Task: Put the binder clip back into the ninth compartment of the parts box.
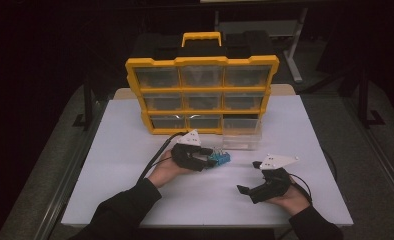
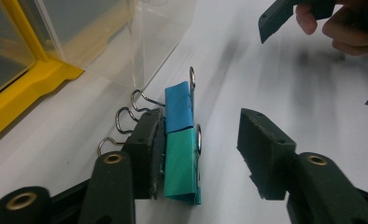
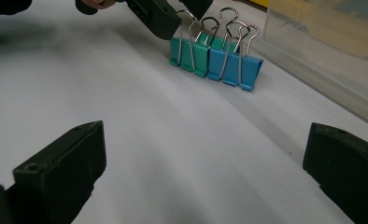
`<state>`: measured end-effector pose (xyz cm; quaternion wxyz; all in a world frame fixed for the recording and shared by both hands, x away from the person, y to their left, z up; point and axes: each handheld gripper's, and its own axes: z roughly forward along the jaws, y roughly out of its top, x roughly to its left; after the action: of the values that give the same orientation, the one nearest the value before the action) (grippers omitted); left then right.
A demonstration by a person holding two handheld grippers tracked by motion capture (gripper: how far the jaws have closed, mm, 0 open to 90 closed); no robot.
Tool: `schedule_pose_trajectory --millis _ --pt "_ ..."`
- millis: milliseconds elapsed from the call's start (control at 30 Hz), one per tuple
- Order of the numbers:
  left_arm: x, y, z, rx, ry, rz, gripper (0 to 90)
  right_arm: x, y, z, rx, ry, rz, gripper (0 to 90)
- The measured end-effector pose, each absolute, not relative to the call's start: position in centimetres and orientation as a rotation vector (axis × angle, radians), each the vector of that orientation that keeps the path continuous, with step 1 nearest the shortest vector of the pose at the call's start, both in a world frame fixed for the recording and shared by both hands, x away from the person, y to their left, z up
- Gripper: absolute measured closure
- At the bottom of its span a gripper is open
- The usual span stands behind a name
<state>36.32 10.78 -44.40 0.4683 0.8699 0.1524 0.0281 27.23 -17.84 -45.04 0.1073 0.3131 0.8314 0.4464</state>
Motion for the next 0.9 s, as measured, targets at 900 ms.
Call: schedule_pose_trajectory --millis 900 --pt "36.28 10.55 -45.14 2.148 0.373 0.083 86.1 27.21 -17.81 -45.04 0.917 2.45 1.317 0.0"
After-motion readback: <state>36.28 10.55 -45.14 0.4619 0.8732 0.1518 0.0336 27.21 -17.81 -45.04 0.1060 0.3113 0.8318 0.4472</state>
